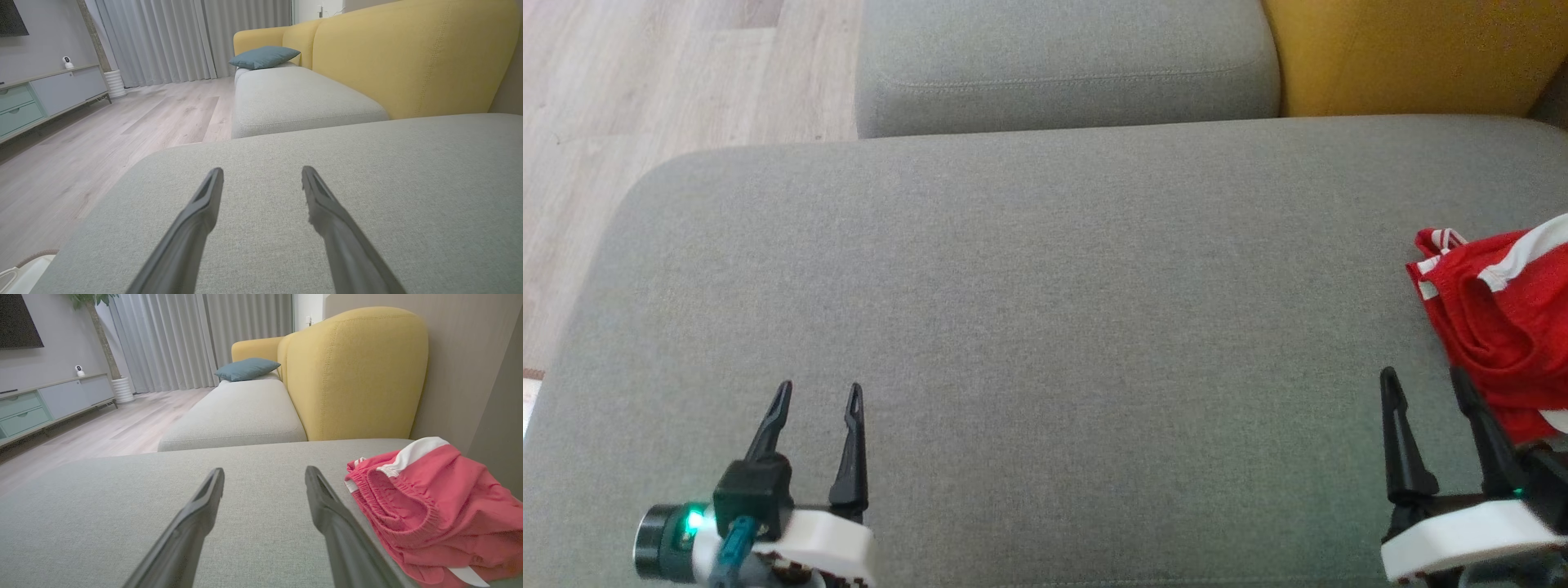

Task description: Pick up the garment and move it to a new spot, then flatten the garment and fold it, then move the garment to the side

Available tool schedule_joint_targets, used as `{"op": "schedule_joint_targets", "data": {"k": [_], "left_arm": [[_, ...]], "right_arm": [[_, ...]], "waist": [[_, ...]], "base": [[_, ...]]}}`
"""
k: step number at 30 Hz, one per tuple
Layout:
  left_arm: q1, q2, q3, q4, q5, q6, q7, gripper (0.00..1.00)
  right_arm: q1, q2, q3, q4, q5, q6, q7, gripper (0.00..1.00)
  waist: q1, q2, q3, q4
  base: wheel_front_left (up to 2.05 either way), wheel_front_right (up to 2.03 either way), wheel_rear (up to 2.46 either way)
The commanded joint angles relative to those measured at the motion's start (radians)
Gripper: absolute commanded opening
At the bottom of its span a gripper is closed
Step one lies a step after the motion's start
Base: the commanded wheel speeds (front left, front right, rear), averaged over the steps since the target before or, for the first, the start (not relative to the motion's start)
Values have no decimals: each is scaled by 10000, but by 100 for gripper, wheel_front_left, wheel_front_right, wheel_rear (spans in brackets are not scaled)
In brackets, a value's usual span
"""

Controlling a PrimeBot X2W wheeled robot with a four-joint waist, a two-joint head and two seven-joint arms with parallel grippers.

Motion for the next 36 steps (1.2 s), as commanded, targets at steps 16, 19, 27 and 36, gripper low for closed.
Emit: {"op": "schedule_joint_targets", "data": {"k": [16,19,27,36], "left_arm": [[-298,318,195,-251,-43,139,87,100],[-318,315,179,-237,-38,170,82,100],[-354,321,144,-218,-91,169,81,100],[236,-1,-288,427,-348,47,100,0]], "right_arm": [[-217,-63,343,-360,283,-7,-42,100],[-226,-63,353,-327,298,-7,-69,100],[-257,-63,390,-292,312,-7,-107,100],[38,8,185,514,426,0,-27,0]], "waist": [[1,-1,-131,-16],[1,-1,-130,-15],[1,-1,-112,-15],[1,-1,-81,-21]], "base": [[0,0,0],[0,0,0],[0,0,0],[0,0,0]]}}
